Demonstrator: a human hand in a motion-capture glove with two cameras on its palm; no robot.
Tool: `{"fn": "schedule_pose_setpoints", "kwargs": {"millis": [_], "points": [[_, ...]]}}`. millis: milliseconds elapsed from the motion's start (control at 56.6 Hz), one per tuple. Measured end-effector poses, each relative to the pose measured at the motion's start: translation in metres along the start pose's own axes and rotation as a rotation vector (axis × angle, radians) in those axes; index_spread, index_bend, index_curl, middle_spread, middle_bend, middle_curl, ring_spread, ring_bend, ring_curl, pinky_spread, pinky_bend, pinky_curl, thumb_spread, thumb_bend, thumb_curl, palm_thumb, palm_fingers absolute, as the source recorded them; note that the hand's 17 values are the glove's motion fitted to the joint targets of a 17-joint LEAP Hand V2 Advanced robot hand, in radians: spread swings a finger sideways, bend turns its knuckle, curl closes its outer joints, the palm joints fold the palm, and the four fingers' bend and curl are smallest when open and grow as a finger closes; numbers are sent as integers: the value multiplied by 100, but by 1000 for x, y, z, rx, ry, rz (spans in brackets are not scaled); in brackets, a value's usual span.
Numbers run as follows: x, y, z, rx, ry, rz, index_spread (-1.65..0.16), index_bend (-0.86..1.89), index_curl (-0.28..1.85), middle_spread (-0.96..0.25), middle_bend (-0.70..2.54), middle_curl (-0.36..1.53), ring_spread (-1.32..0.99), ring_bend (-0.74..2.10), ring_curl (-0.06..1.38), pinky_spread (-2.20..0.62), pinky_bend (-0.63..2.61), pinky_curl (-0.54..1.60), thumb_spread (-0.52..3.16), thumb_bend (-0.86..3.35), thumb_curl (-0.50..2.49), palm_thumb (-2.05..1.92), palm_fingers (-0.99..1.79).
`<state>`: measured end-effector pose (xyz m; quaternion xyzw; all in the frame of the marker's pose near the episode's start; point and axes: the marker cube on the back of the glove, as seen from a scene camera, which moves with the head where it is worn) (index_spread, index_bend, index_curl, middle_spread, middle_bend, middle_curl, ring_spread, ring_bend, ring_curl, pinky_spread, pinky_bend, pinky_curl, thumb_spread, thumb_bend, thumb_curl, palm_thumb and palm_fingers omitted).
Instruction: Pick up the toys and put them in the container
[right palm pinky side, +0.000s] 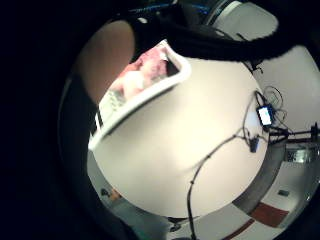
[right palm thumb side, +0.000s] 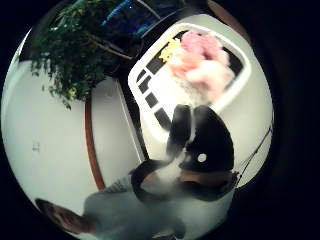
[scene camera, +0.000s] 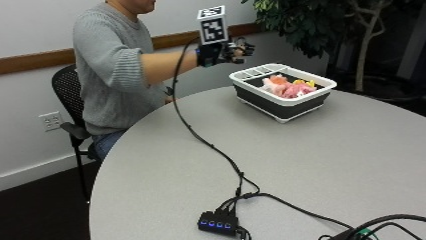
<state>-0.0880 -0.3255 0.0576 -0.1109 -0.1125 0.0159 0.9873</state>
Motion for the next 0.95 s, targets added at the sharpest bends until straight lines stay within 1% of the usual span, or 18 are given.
{"fn": "schedule_pose_setpoints", "kwargs": {"millis": [88,194,407,530,619,742,954], "points": [[43,58,-14,52,53,25,-34,22,42,-15,16,37,-8,17,31,5,76,34,157,0,29,6,-9],[67,98,-16,63,60,102,-35,23,43,-15,17,36,-7,16,29,6,73,33,159,0,29,4,-7],[66,171,16,23,57,65,-35,22,43,-15,17,34,-6,17,27,6,72,32,158,-1,29,1,-5],[45,250,50,47,32,27,-35,21,43,-15,17,34,-6,17,26,6,71,33,158,-1,28,-1,-5],[35,293,71,57,52,62,-35,22,44,-15,17,33,-6,18,26,6,70,32,158,-1,28,-1,-3],[45,318,80,43,95,113,-36,24,45,-15,18,33,-6,18,26,6,68,32,158,0,28,0,-1],[58,318,79,37,121,145,-36,25,46,-15,18,33,-6,19,26,6,67,33,157,0,28,0,-1]]}}
